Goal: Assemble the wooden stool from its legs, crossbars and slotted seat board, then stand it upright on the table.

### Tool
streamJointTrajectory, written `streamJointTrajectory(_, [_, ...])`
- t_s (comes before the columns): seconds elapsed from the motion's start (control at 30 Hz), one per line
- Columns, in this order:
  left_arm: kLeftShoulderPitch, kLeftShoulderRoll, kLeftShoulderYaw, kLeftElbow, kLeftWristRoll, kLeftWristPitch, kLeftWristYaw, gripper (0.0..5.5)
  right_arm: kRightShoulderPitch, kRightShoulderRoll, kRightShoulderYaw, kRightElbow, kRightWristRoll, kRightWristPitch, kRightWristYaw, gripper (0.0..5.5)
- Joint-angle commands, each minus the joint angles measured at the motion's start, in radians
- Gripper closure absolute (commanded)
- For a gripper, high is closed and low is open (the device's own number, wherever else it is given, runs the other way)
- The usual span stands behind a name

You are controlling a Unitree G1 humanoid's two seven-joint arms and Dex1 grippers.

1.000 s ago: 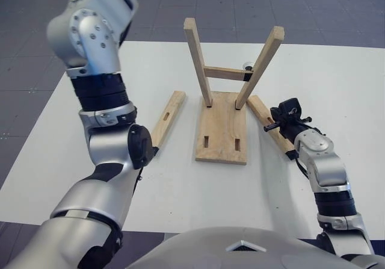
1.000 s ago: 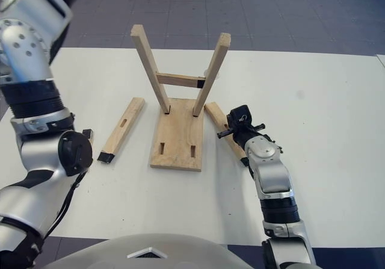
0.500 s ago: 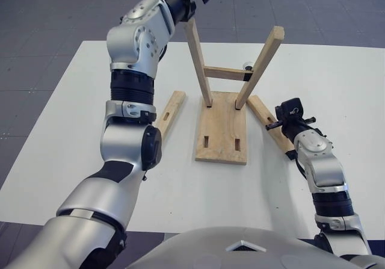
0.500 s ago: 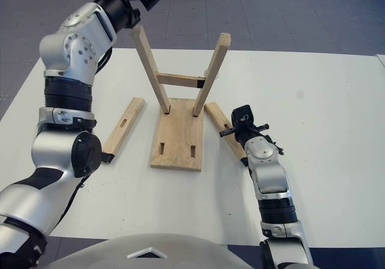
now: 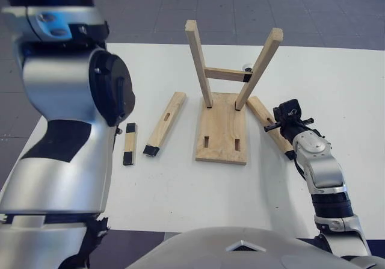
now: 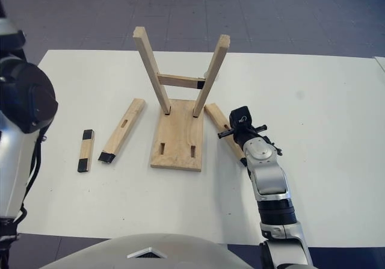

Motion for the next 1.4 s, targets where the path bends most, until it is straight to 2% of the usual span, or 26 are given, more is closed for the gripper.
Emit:
streamJointTrajectory(0.03, [0.145,-0.074,0.006,0.064,-0.037,0.088,-0.004,0.95,0.021,0.002,0.002,-0.022,-0.006,0.019,0.001,5.4])
streamJointTrajectory(0.1, [0.322,-0.112,-0.002,0.139,-0.042,0.198,0.001,0.95,0.032,-0.001,-0.005,-0.025,-0.007,0.016,0.0,5.4])
streamJointTrajectory(0.17, [0.586,-0.148,0.002,0.145,-0.045,0.366,0.064,0.95,0.031,-0.01,-0.012,-0.02,-0.012,0.013,0.0,5.4])
streamJointTrajectory(0.23, [0.9,-0.227,-0.035,-0.171,-0.126,0.652,0.109,0.95,0.026,-0.019,-0.03,-0.006,-0.012,0.009,-0.002,5.4])
streamJointTrajectory(0.27, [0.978,-0.254,-0.053,-0.282,-0.159,0.731,0.124,0.95,0.023,-0.019,-0.034,0.0,-0.01,0.006,-0.003,5.4])
streamJointTrajectory(0.33, [0.986,-0.264,-0.076,-0.348,-0.179,0.754,0.131,0.95,0.014,-0.013,-0.029,0.011,-0.01,0.005,-0.001,5.4])
streamJointTrajectory(0.6, [0.735,-0.094,0.012,-0.368,-0.108,0.425,0.109,0.95,0.008,-0.014,-0.016,0.009,-0.011,0.013,0.013,5.4])
streamJointTrajectory(0.7, [0.67,-0.091,0.03,-0.414,-0.12,0.35,0.099,0.95,0.003,-0.012,-0.01,0.014,-0.012,0.011,0.016,5.4])
streamJointTrajectory(0.8, [0.648,-0.125,0.015,-0.47,-0.152,0.381,0.107,0.95,0.01,-0.03,-0.006,-0.013,0.011,0.015,0.064,5.4])
streamJointTrajectory(1.0, [0.661,-0.119,0.023,-0.586,-0.191,0.45,0.127,0.95,0.095,-0.286,-0.078,-0.421,0.293,0.279,0.44,5.4])
streamJointTrajectory(1.13, [0.78,-0.039,0.061,-0.667,-0.167,0.472,0.122,0.95,0.04,-0.375,-0.137,-0.55,0.498,0.382,0.585,5.4])
streamJointTrajectory(1.27, [1.013,0.075,0.049,-0.734,-0.117,0.516,0.078,0.95,0.08,-0.451,-0.011,-0.56,0.482,0.349,0.636,5.4])
streamJointTrajectory(1.4, [1.292,0.222,-0.038,-0.838,-0.069,0.563,-0.04,0.95,0.098,-0.549,0.096,-0.473,0.356,0.23,0.665,5.4])
